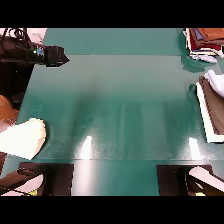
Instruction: Fold the shirts.
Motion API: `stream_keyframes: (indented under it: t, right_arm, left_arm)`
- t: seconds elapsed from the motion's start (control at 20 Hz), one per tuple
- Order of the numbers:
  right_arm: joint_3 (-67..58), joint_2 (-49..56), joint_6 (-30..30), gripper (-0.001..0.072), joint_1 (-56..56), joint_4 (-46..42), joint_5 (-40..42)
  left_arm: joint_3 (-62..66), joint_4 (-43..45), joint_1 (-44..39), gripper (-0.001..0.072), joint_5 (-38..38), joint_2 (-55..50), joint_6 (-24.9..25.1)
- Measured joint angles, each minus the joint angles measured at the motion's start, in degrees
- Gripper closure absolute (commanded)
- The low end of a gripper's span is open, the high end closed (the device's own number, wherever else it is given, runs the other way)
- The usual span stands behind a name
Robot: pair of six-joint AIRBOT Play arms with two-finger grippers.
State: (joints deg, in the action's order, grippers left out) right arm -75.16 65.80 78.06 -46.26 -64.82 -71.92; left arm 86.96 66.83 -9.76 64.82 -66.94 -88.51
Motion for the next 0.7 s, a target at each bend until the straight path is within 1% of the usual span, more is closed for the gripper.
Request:
stream_keyframes:
  t: [0.1,0.15,0.2,0.35,0.45,0.55,0.7]
  right_arm:
    - [6.7,-2.4,0.1,0.0263,-3.0,-3.2,-1.4]
    - [9.7,-3.4,0.1,0.0124,-4.4,-4.8,-1.6]
    - [12.3,-4.3,0.1,0.0074,-5.8,-5.8,-2.0]
    - [15.8,-6.3,0.1,0.0076,-9.2,-7.1,-2.3]
    - [15.1,-7.3,0.1,0.0077,-9.4,-4.7,-2.1]
    - [12.7,-8.0,0.1,0.0079,-6.5,0.1,-1.5]
    - [8.2,-8.3,0.1,0.0087,3.5,7.1,-1.0]
  left_arm:
    - [0.0,0.0,0.0,0.0683,0.3,0.0,0.3]
    - [0.0,0.0,0.0,0.0683,0.3,0.0,0.5]
    - [0.0,0.0,0.0,0.0683,0.4,0.0,0.7]
    - [0.0,0.0,0.0,0.0683,0.7,0.0,0.9]
    - [0.0,0.0,0.0,0.0683,0.7,0.0,1.0]
    - [0.0,0.0,0.0,0.0683,0.7,0.0,1.1]
    - [0.0,0.0,0.0,0.0683,0.3,0.0,1.1]
